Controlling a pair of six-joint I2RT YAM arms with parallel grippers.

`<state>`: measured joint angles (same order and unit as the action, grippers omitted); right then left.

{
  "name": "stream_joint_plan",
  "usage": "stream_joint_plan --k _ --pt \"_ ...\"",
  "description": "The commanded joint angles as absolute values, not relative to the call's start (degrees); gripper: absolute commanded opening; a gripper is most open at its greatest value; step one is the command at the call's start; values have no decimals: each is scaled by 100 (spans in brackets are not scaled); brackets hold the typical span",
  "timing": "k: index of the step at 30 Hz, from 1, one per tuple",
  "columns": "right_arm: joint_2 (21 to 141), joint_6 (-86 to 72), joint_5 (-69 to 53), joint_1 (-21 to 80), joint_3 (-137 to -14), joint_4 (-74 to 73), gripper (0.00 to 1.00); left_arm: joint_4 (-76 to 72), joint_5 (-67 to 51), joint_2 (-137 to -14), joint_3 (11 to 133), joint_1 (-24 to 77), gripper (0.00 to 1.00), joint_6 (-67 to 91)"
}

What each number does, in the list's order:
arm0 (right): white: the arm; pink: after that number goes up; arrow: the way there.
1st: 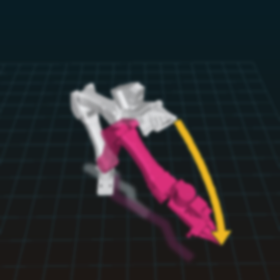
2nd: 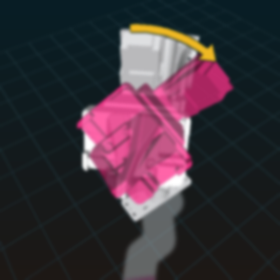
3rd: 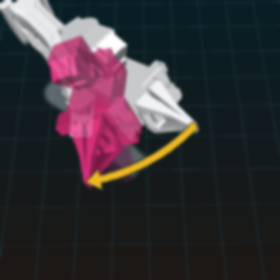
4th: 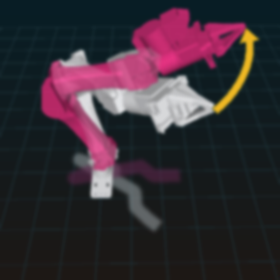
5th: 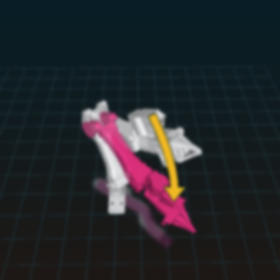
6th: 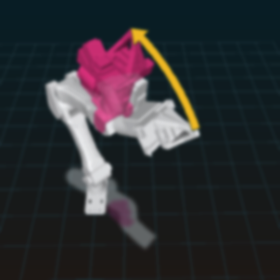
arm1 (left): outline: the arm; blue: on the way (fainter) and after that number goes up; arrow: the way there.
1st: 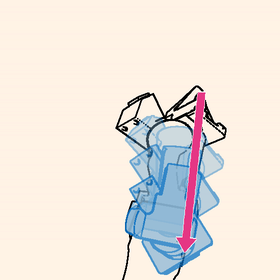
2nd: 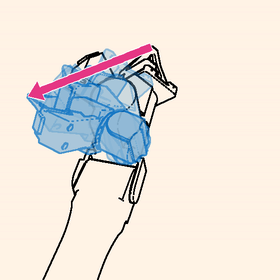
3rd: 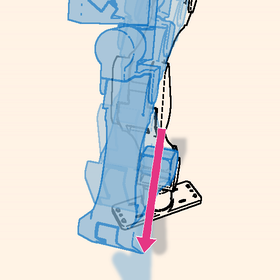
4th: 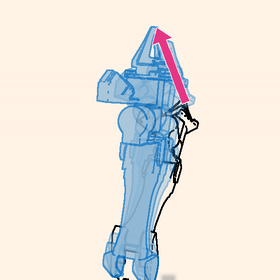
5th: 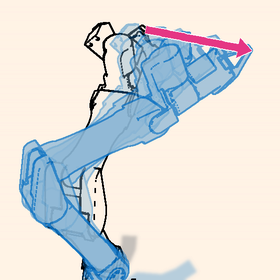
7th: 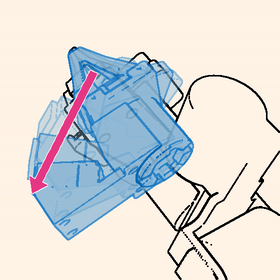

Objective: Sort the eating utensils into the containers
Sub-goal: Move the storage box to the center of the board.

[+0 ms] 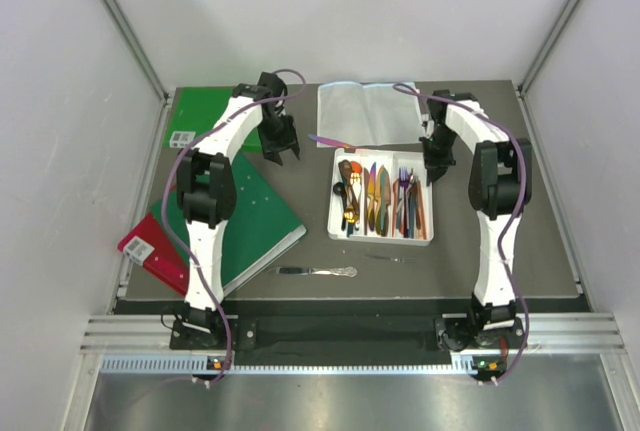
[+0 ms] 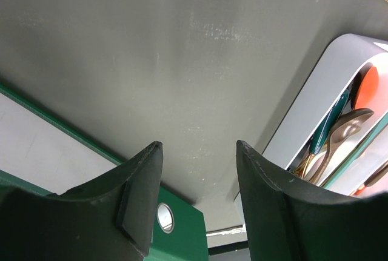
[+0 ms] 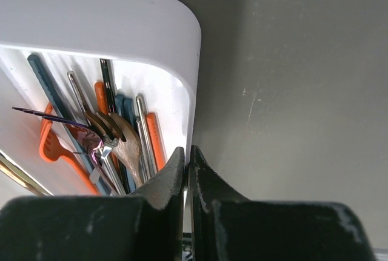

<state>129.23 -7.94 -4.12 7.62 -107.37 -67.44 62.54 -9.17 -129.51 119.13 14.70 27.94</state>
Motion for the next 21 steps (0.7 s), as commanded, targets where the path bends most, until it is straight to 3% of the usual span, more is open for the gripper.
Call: stream_joint_plan --k 1,19,21 --pt "13482 -519 -342 817 -11197 -5502 0 6451 -940 -12744 11936 1477 57 2681" --pt "13808 -589 -719 923 -11848 -5326 0 6583 -932 -12841 12094 1512 57 2663" --pt "13720 -598 -808 932 -11638 -5300 11 6583 -897 -12823 12094 1512 57 2663"
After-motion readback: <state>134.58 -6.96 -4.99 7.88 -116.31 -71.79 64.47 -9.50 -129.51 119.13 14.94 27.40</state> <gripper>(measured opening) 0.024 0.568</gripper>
